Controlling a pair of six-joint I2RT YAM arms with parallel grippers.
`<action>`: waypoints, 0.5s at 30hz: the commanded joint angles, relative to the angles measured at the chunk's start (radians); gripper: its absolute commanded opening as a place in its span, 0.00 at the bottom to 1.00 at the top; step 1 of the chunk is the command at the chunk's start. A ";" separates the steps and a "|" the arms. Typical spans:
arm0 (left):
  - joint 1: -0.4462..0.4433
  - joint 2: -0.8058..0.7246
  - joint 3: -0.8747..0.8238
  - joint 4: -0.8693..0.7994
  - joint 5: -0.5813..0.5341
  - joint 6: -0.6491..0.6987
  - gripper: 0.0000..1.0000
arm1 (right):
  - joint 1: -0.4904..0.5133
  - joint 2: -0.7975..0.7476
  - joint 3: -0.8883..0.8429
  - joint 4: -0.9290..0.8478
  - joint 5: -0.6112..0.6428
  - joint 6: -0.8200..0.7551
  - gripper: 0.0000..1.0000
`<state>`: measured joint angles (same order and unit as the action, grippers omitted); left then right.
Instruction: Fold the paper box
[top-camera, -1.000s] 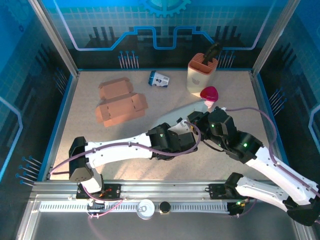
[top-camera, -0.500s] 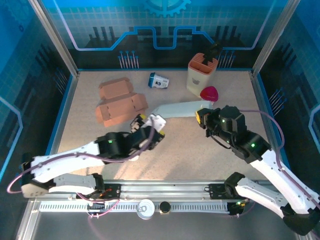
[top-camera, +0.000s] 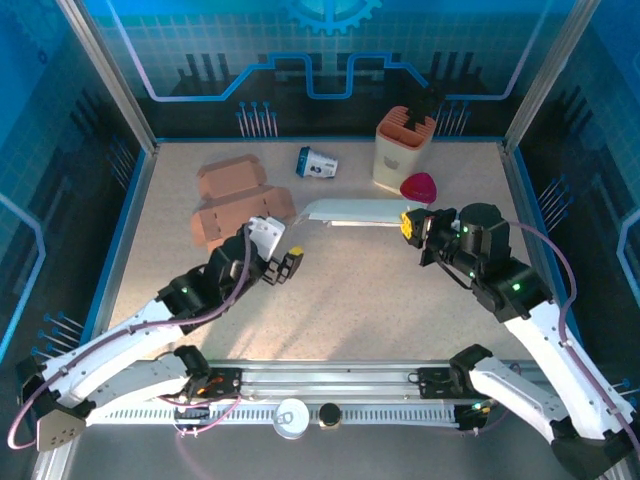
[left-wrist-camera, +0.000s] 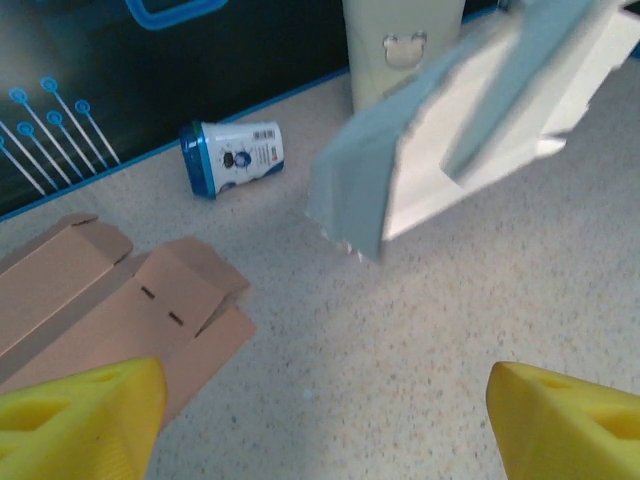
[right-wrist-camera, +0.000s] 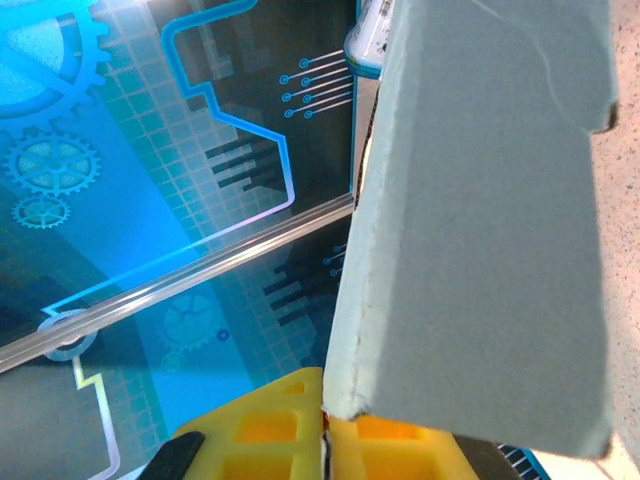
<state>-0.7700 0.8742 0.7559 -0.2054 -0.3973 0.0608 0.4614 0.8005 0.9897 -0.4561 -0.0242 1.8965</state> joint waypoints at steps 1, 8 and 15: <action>0.048 0.012 -0.021 0.152 0.175 0.059 0.83 | -0.015 -0.018 0.027 0.006 -0.037 0.027 0.00; 0.049 0.088 -0.024 0.211 0.182 0.102 0.80 | -0.020 -0.014 0.018 0.025 -0.064 0.026 0.00; 0.051 0.114 0.002 0.231 0.108 0.132 0.75 | -0.024 -0.015 0.014 0.028 -0.080 0.017 0.00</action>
<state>-0.7265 0.9783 0.7429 -0.0120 -0.2588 0.1604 0.4511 0.7944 0.9897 -0.4480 -0.0879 1.9118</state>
